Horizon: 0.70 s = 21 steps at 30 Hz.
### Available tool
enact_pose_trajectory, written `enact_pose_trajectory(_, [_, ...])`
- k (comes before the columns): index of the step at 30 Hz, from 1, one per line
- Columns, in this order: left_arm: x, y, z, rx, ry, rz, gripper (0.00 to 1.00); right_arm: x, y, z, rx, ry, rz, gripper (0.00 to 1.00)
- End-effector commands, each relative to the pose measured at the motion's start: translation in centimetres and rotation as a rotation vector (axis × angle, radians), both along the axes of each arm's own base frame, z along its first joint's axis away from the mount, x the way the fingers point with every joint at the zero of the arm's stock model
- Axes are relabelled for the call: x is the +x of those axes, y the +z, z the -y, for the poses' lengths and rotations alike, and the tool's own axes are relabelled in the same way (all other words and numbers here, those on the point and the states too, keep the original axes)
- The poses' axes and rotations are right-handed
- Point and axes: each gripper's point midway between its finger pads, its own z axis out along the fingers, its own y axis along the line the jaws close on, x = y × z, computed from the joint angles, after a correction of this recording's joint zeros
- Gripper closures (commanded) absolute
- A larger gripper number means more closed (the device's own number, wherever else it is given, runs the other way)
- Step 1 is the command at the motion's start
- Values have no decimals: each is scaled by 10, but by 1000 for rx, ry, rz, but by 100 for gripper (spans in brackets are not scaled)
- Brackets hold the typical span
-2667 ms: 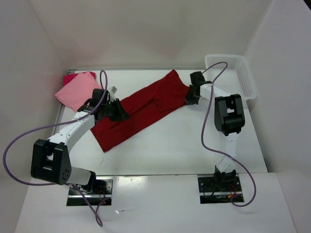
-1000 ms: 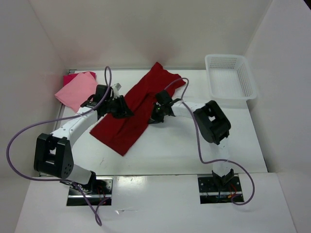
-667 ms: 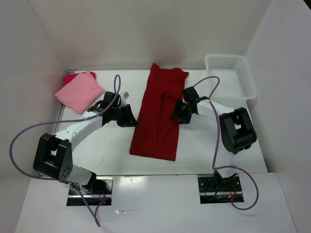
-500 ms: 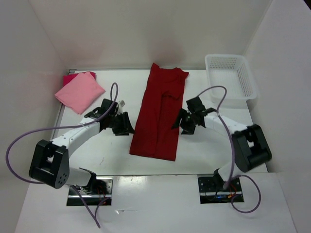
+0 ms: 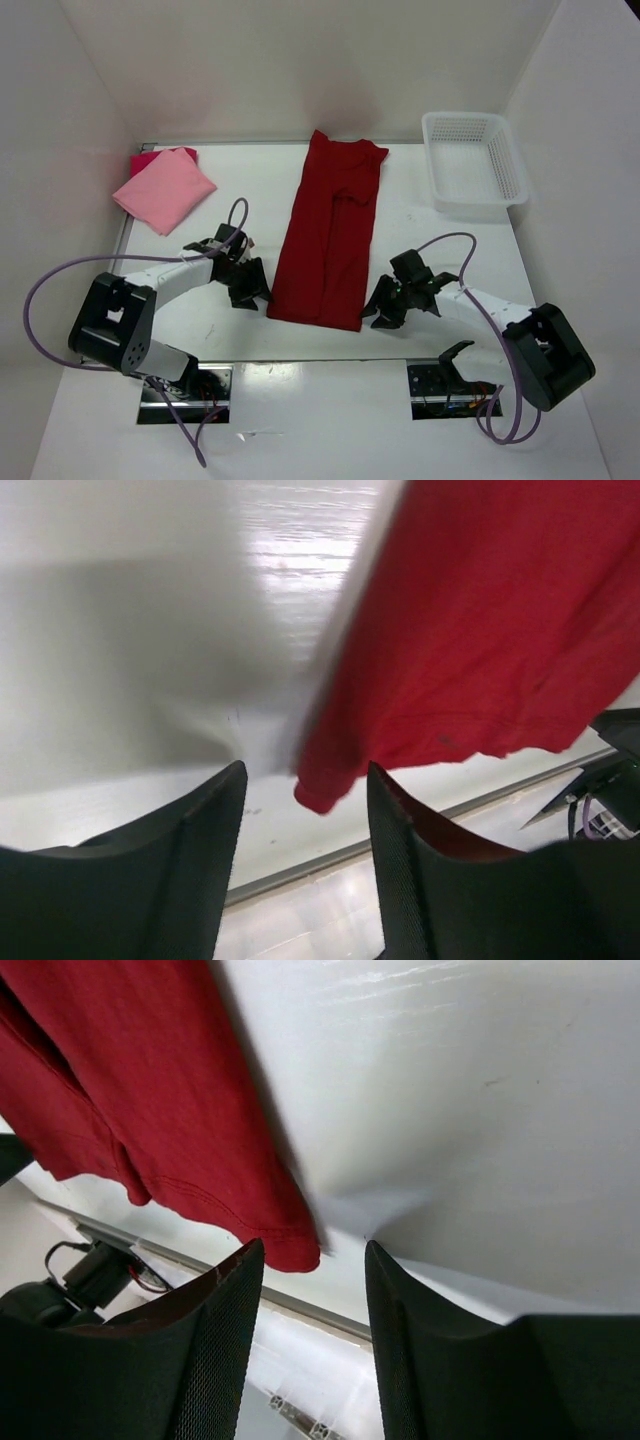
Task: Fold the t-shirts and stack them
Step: Grab the bottom of the folded rectangular tshirt with both arms
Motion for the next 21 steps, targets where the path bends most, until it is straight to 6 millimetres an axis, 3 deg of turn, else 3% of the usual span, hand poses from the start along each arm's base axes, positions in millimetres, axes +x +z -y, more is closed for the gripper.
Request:
enact_pose_trajectory(1, [-5, -13, 5, -16, -4, -50, 43, 6, 9, -14, 86, -8, 42, 50])
enact_pose_trajectory(13, [-12, -15, 12, -27, -44, -64, 64, 1, 1, -26, 100, 41, 23, 61])
enact_pose_trajectory(15, [-14, -15, 14, -26, -54, -64, 76, -1, 1, -29, 102, 46, 17, 73])
enact_pose_trajectory(21, [-24, 0, 23, -76, -90, -63, 95, -19, 5, -22, 119, 26, -18, 100])
